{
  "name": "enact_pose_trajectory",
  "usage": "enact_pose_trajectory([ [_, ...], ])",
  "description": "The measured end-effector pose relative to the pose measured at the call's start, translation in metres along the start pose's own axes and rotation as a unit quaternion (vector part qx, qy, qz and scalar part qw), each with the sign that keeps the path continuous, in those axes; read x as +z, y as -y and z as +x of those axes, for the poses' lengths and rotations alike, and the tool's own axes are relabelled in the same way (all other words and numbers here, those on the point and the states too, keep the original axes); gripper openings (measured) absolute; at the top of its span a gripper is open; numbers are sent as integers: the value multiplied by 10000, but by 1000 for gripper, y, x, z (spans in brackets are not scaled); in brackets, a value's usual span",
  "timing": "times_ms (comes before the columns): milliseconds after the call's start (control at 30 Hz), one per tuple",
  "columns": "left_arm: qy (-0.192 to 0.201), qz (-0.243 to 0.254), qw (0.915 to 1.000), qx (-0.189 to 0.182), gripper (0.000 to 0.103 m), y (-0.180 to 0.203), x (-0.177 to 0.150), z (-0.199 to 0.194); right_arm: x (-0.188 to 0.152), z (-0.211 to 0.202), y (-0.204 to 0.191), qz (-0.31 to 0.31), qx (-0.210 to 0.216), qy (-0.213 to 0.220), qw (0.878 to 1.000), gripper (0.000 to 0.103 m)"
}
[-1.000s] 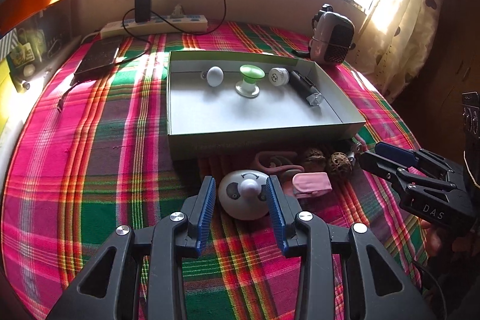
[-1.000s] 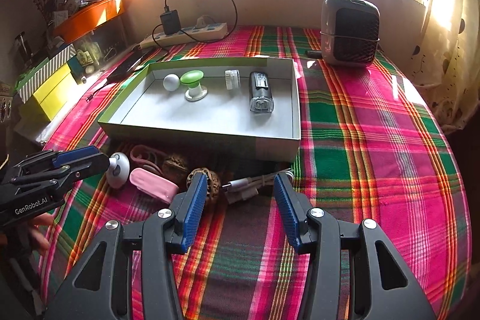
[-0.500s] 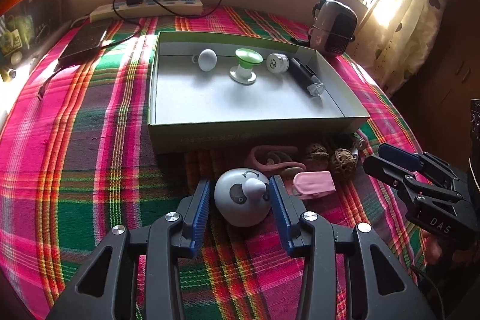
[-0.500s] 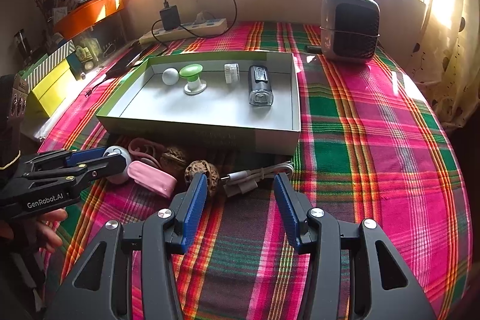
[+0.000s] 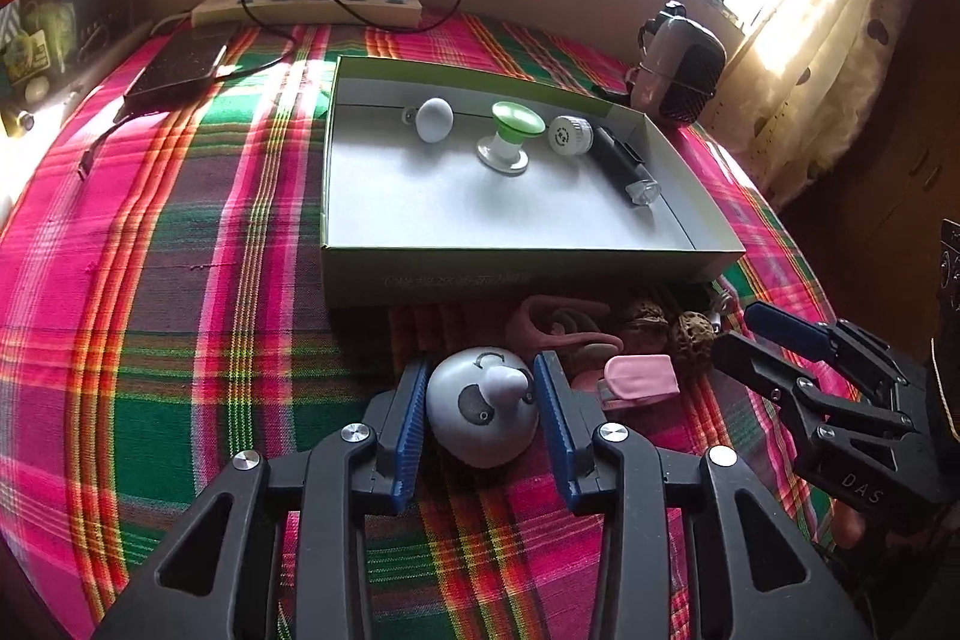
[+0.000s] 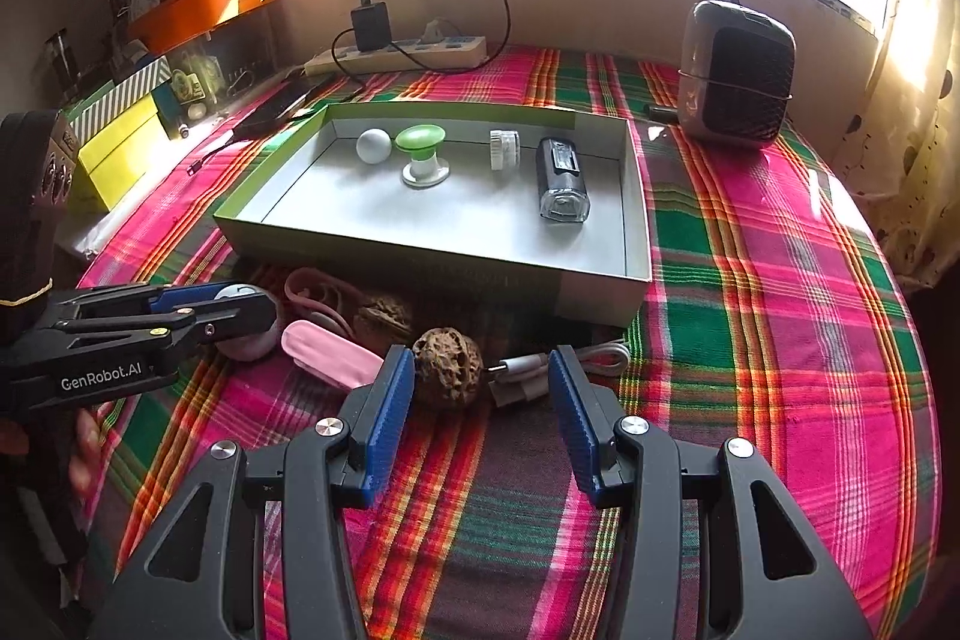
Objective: Organize objects
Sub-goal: 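Grasp the grey-and-white round massager with the left gripper, then grasp the white USB cable with the right gripper while the left holds the massager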
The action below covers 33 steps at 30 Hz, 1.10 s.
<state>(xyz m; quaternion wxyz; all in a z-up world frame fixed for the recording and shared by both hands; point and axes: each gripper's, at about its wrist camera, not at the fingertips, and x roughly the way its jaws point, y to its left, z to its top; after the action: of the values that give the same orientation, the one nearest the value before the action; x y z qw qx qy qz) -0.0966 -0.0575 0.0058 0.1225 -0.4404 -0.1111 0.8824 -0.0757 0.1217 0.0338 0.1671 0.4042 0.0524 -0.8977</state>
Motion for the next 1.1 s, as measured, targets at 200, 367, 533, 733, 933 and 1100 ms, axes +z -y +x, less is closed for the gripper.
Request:
enact_pose_trajectory([
  [200, 44, -49, 10000, -16, 34, -5, -2, -2, 5, 4, 20, 551, -368, -9, 9978, 48],
  [367, 85, 2, 10000, -12, 34, -5, -2, -2, 10, 15, 30, 902, -645, -195, 9936, 48],
  [533, 101, -10, 9999, -28, 34, -6, -3, -2, 13, 24, 26, 873, -736, -319, 9929, 48],
  [733, 105, -18, 9999, -45, 34, -6, -3, -3, 6, 26, 28, 883, -888, -484, 9909, 48],
  [933, 100, -21, 9999, -49, 34, -6, -3, -3, -4, 21, 32, 822, -1008, -580, 9898, 48],
  [1100, 105, -23, 9999, -44, 34, -6, -3, -2, -9, 17, 35, 779, -992, -537, 9906, 49],
])
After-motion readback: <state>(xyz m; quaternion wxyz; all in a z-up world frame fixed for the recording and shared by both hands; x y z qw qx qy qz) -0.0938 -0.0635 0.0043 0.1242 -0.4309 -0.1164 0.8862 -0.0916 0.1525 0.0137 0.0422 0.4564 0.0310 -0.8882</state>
